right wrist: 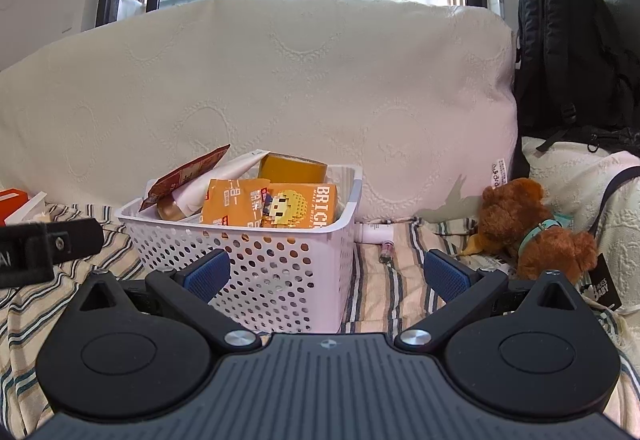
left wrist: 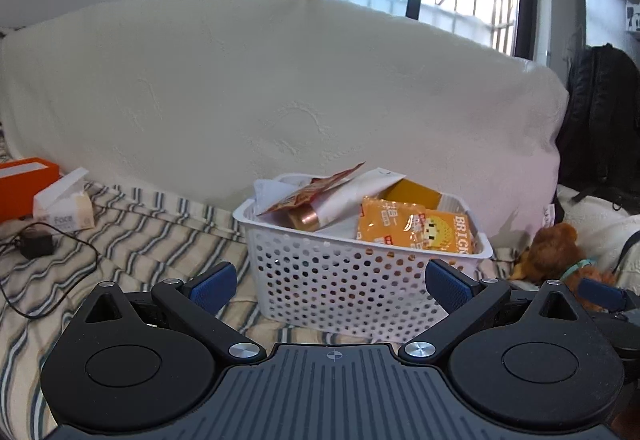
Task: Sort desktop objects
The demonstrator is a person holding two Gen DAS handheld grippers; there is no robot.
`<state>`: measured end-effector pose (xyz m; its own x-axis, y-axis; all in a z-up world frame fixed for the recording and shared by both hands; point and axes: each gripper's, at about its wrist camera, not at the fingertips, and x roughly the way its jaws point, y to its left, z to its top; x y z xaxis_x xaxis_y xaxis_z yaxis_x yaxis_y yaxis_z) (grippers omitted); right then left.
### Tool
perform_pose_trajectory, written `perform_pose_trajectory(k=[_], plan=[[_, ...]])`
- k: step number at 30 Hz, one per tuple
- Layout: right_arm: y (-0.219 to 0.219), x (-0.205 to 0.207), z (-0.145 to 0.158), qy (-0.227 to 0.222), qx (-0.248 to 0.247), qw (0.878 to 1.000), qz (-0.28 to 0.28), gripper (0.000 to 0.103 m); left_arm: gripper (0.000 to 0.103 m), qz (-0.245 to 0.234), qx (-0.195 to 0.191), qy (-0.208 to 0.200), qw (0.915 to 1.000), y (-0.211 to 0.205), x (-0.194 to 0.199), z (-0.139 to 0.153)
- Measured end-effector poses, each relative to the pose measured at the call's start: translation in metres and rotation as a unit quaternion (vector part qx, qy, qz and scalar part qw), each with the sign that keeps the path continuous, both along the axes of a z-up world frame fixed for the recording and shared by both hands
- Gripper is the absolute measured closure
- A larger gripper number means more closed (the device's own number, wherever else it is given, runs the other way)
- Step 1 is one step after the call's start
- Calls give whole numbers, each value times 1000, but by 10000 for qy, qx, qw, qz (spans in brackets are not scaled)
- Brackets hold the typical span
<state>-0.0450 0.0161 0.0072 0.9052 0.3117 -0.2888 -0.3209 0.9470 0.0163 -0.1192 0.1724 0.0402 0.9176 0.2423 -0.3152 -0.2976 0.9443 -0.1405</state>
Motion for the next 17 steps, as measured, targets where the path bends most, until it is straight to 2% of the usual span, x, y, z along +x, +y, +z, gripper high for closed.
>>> perform_pose_trajectory(k=[8,12,17], plan=[[1,2,-2,49,-1,10000,50,1,0,423,176,-21,9989,-3,0,-2],[2,3,-4,84,-5,9999,61,1,0,375,379,-54,9986,-3,-1,-1],[2,3,-4,105,6,9999,47,1,0,278,404,-61,9988,-3,0,-3]])
